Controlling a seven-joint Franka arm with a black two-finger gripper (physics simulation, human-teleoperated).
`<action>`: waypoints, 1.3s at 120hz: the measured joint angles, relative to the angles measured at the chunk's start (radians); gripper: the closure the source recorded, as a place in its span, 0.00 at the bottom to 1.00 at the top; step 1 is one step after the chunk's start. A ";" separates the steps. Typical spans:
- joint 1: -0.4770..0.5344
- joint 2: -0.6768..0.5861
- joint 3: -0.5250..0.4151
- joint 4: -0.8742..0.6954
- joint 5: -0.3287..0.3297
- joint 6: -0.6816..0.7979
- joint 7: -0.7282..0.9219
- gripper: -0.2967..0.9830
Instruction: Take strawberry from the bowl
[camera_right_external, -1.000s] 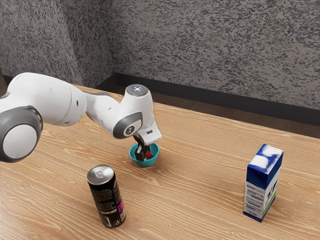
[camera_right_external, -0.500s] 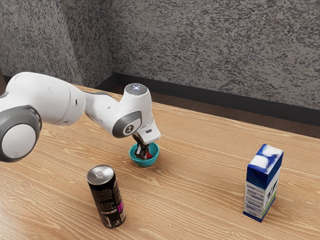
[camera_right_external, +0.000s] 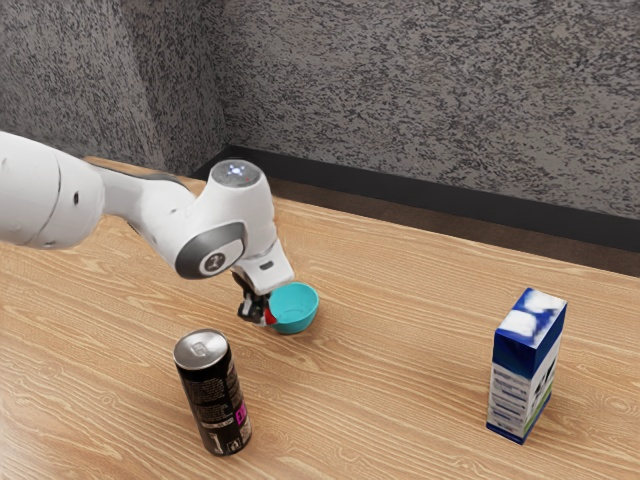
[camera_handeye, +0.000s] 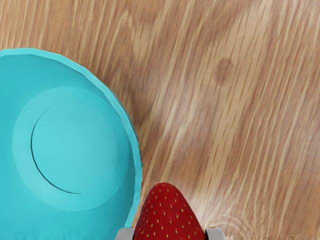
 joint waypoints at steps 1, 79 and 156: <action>0.000 -0.006 0.000 -0.009 0.002 0.000 -0.004 0.76; 0.002 -0.118 -0.005 -0.117 0.019 -0.013 -0.191 0.33; 0.070 -0.354 0.171 0.495 -0.208 -0.829 -0.567 0.24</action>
